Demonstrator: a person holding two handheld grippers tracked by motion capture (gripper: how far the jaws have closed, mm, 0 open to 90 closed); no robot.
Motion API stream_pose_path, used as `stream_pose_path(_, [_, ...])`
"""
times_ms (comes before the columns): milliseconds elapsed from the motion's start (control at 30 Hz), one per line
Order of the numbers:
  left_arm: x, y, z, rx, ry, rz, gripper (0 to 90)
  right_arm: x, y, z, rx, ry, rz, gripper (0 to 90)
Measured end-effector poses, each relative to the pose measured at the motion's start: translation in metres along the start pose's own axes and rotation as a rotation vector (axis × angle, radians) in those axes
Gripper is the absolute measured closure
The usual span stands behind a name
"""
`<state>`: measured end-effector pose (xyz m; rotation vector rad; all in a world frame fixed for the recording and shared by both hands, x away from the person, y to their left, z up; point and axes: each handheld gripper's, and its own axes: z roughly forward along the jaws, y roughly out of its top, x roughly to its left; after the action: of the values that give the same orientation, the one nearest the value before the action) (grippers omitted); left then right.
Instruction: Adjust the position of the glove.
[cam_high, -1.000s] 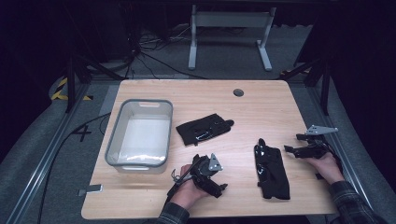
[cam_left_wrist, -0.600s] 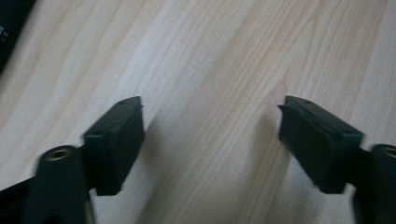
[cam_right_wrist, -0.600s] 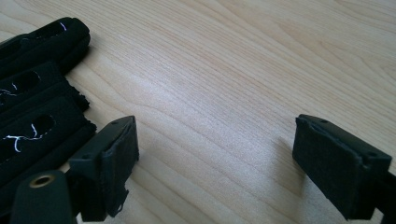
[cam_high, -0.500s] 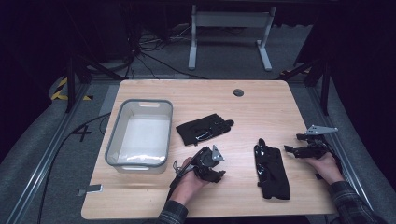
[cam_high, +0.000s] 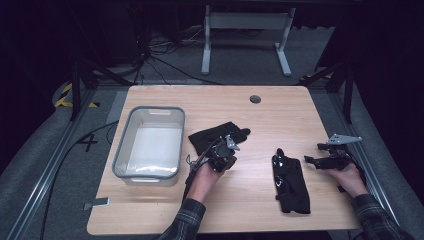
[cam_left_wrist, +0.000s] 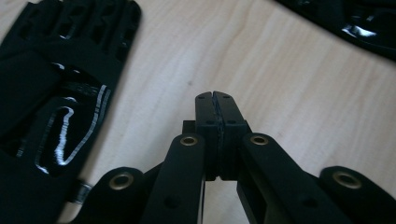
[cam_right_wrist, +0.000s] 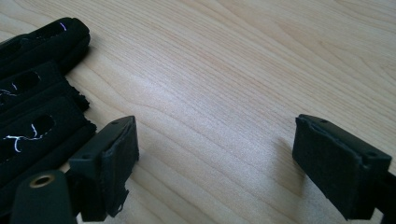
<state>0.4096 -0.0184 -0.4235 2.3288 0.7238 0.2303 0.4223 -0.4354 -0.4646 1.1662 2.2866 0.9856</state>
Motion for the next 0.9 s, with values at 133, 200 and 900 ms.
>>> stream_pose_path(133, [0.01, 0.009, 0.005, -0.007, 0.029, -0.005, 89.8, 0.0, 0.0, 0.0, 0.0, 0.0, 0.0, 14.9])
stream_pose_path(200, [0.013, 0.012, 0.006, -0.018, 0.029, -0.013, 89.9, 0.0, 0.0, 0.0, 0.0, 0.0, 0.0, 14.9])
stream_pose_path(900, [0.05, 0.034, 0.054, -0.002, 0.067, -0.035, 89.9, 0.0, 0.0, 0.0, -0.001, -0.001, 0.001, 14.9])
